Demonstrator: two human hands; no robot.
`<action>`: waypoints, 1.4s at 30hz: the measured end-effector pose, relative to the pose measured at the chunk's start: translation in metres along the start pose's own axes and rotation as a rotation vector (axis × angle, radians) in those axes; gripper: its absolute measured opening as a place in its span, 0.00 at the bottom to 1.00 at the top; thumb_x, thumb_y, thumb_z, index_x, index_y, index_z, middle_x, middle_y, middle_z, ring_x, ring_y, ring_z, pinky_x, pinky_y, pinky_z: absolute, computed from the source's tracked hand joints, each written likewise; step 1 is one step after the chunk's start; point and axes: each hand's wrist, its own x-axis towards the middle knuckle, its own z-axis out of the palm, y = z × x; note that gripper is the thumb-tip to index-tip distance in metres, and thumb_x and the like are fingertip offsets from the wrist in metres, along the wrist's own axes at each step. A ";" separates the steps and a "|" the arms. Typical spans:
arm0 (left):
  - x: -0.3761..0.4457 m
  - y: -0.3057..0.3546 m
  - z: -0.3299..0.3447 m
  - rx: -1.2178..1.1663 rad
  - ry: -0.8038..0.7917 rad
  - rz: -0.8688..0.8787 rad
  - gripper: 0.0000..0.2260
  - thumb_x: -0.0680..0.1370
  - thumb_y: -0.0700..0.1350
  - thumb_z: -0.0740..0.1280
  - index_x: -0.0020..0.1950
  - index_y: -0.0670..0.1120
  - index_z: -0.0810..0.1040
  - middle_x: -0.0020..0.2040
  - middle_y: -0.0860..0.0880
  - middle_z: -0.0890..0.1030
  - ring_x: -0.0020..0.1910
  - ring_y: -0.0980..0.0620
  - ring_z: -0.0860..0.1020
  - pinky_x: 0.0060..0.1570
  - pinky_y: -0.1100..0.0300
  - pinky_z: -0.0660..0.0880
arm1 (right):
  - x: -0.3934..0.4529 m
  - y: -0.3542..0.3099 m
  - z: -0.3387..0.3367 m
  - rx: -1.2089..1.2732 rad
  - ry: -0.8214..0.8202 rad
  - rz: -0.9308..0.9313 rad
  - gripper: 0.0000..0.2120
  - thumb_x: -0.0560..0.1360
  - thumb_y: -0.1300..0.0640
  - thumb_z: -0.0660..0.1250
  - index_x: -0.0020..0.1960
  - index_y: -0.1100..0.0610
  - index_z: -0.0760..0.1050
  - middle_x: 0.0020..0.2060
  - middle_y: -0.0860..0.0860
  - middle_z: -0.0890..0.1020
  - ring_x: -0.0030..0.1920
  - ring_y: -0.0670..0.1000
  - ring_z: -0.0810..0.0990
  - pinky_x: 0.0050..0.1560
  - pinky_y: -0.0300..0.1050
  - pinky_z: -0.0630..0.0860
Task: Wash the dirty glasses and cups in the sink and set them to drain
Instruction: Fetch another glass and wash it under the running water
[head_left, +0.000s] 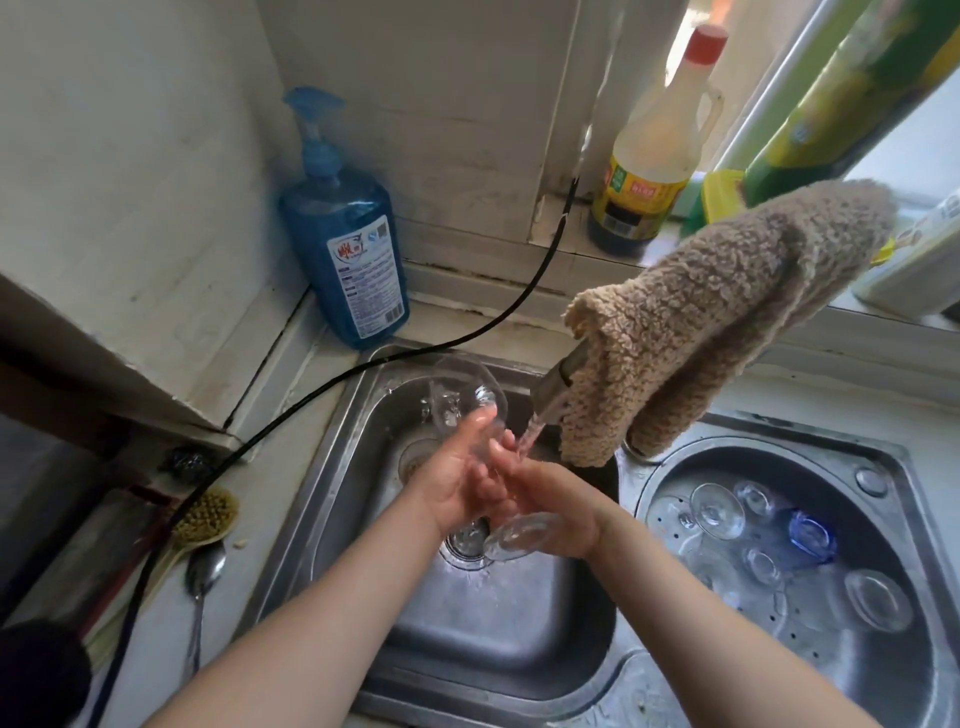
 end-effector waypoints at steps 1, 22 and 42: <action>0.003 -0.001 0.001 0.040 0.086 0.019 0.11 0.73 0.51 0.68 0.42 0.44 0.74 0.35 0.49 0.76 0.19 0.58 0.73 0.17 0.69 0.68 | 0.002 0.003 -0.002 -0.225 0.045 -0.024 0.14 0.82 0.53 0.56 0.42 0.58 0.74 0.31 0.51 0.77 0.30 0.46 0.77 0.35 0.39 0.77; 0.029 -0.001 -0.012 0.281 0.206 -0.117 0.19 0.73 0.60 0.69 0.36 0.44 0.84 0.27 0.50 0.77 0.23 0.56 0.74 0.26 0.68 0.66 | 0.031 0.009 -0.005 -0.320 0.403 -0.066 0.09 0.79 0.57 0.59 0.49 0.61 0.76 0.40 0.57 0.82 0.43 0.54 0.82 0.47 0.47 0.79; 0.006 -0.032 -0.003 0.023 0.172 -0.246 0.17 0.78 0.55 0.60 0.56 0.42 0.78 0.49 0.45 0.83 0.46 0.48 0.83 0.58 0.56 0.76 | 0.026 0.049 0.019 -0.879 1.110 -0.626 0.18 0.80 0.45 0.56 0.39 0.54 0.75 0.34 0.51 0.78 0.42 0.54 0.77 0.47 0.52 0.74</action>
